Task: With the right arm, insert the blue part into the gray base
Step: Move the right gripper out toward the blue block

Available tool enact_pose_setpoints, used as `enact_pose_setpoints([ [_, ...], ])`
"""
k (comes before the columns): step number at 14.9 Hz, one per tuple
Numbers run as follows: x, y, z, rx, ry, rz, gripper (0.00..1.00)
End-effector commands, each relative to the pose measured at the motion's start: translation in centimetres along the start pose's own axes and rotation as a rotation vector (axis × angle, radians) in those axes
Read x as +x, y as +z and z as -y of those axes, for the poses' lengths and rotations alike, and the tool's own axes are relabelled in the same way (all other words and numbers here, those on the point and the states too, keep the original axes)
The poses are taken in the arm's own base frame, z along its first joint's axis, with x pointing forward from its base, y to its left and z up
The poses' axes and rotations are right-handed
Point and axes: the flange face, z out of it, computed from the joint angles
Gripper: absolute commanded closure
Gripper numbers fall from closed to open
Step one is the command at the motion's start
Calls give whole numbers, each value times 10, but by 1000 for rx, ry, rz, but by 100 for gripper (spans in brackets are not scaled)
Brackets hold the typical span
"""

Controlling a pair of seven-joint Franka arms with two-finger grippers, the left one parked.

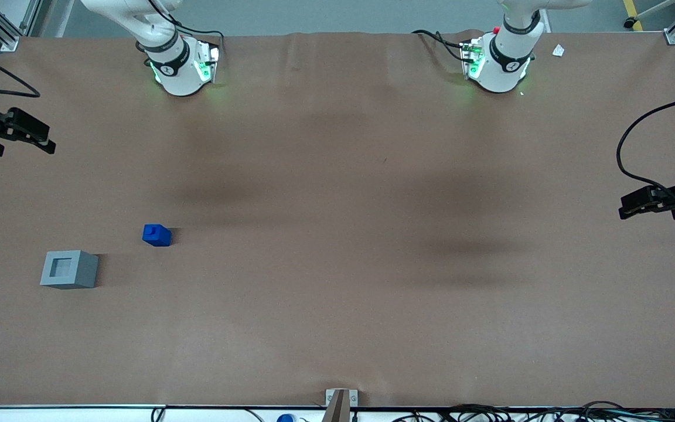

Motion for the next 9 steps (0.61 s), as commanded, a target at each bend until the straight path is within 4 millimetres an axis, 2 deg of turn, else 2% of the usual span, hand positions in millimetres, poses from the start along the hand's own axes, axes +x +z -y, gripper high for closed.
enact_pose_setpoints([
  [1, 2, 6, -12, 3, 16, 3, 0],
  [3, 12, 20, -13, 3, 17, 17, 0],
  [5, 21, 45, -14, 3, 19, 28, 0],
  [9, 30, 106, -10, 2, 23, 29, 0],
])
